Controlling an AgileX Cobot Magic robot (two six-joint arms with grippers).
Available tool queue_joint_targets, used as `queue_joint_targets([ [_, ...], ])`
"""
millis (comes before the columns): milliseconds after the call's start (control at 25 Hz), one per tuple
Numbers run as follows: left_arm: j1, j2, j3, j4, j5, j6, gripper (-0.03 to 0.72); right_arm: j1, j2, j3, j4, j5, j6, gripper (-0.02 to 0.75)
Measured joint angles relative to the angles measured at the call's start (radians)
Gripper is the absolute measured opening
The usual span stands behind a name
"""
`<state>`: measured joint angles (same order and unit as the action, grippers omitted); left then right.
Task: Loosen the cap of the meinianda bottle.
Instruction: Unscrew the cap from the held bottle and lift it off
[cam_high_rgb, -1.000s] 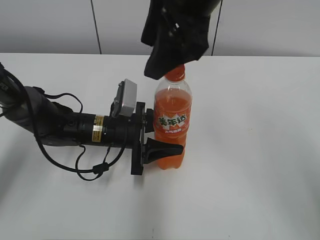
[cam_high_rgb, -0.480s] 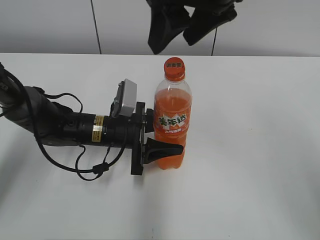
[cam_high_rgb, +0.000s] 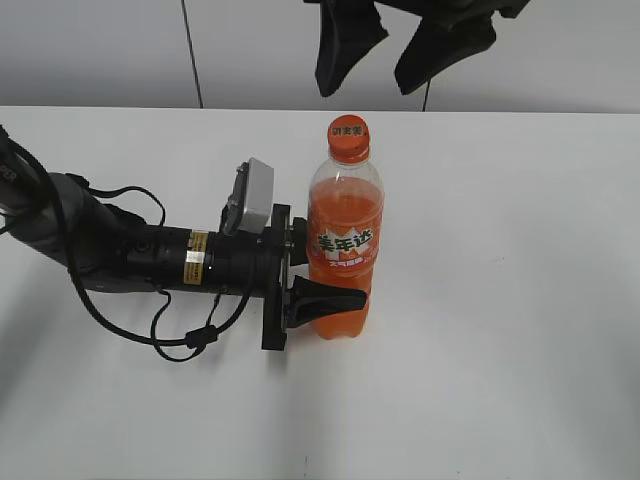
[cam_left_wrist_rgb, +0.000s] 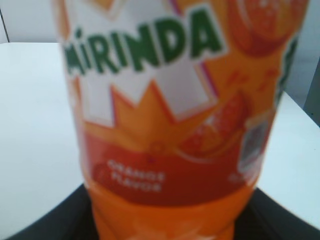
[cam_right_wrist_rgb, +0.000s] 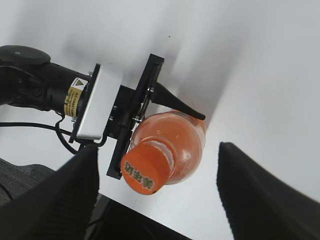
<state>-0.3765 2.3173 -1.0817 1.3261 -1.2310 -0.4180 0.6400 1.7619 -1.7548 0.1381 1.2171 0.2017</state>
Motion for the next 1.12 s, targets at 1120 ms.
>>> queue_joint_targets([
  [1120, -0.001, 0.000, 0.000, 0.000, 0.000, 0.000, 0.403, 0.033, 0.042, 0.048, -0.014, 0.000, 0.016, 0.546],
])
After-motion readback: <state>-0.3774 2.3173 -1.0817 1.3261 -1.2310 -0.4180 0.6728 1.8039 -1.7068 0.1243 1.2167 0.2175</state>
